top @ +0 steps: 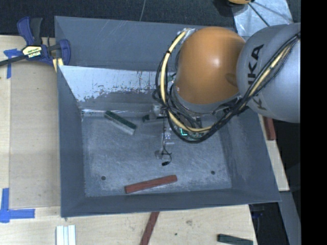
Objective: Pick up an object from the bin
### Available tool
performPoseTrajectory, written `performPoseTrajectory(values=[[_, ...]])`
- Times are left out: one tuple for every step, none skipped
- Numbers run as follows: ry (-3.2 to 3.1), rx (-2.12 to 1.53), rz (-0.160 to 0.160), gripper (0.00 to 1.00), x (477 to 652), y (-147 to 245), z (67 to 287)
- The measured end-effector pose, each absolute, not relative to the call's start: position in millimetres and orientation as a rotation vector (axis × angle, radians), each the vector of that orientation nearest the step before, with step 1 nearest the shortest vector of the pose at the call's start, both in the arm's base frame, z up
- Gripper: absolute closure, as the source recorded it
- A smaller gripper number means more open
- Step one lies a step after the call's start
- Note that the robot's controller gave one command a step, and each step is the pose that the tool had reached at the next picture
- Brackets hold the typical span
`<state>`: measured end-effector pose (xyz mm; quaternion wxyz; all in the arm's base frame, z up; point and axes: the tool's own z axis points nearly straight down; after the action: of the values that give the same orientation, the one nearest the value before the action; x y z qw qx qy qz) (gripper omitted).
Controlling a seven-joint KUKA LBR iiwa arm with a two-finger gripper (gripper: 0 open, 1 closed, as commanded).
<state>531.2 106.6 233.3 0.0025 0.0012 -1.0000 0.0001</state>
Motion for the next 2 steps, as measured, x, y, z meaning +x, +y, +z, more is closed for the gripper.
performPoseTrajectory(values=[[-3.145,0.0,-0.002,0.0,532.8,106.2,237.6],[-3.15,-0.051,-0.003,0.0,523.7,98.5,184.3]])
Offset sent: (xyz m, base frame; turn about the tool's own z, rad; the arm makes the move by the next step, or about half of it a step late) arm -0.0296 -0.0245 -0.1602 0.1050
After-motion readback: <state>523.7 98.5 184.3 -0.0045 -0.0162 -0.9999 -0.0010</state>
